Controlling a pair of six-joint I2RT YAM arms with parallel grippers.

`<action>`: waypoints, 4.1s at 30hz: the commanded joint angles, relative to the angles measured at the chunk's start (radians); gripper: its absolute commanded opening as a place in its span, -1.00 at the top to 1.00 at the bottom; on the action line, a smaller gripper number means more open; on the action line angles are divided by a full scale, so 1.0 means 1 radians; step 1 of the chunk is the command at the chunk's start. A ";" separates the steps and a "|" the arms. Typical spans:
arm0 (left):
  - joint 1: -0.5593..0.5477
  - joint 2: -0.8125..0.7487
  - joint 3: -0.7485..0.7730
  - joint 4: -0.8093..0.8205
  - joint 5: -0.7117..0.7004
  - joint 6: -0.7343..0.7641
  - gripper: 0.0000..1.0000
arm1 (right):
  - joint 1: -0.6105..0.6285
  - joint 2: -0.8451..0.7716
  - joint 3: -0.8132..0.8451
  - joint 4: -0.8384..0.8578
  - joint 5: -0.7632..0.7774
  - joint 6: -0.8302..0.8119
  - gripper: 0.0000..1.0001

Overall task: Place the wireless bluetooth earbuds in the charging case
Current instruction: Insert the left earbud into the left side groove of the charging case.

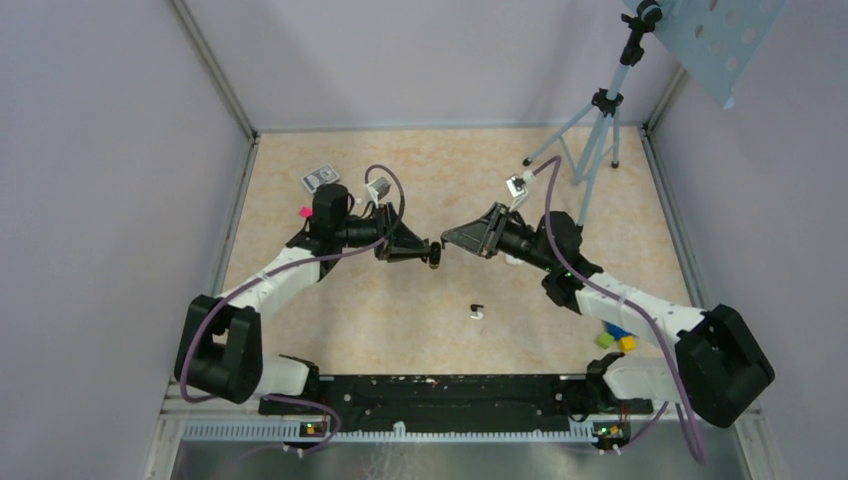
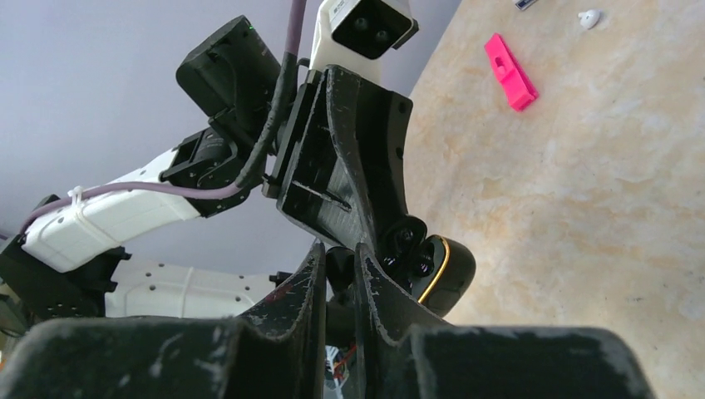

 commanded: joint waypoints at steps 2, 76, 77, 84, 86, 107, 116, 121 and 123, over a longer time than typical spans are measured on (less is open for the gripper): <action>-0.004 0.009 0.011 0.069 0.005 -0.053 1.00 | 0.031 0.060 0.082 0.077 -0.015 -0.059 1.00; -0.005 0.099 -0.077 0.332 0.118 -0.536 1.00 | 0.045 0.107 -0.093 0.361 -0.055 -0.086 1.00; -0.005 0.097 -0.085 0.349 0.116 -0.550 1.00 | 0.045 0.108 -0.094 0.365 -0.052 -0.085 1.00; -0.005 0.085 -0.131 0.433 0.093 -0.627 1.00 | 0.045 0.123 -0.105 0.403 -0.054 -0.068 1.00; -0.005 0.083 -0.139 0.452 0.085 -0.644 1.00 | 0.045 0.123 -0.112 0.410 -0.055 -0.064 1.00; -0.003 0.073 -0.205 0.607 0.045 -0.788 1.00 | 0.058 0.161 -0.114 0.456 -0.045 -0.052 1.00; -0.004 0.092 -0.213 0.683 0.034 -0.840 1.00 | 0.059 0.154 -0.129 0.452 -0.039 -0.053 1.00; -0.003 0.092 -0.218 0.691 0.029 -0.844 1.00 | 0.058 0.148 -0.137 0.445 -0.043 -0.061 1.00; -0.003 0.092 -0.224 0.704 0.026 -0.853 1.00 | 0.058 0.149 -0.141 0.446 -0.043 -0.063 1.00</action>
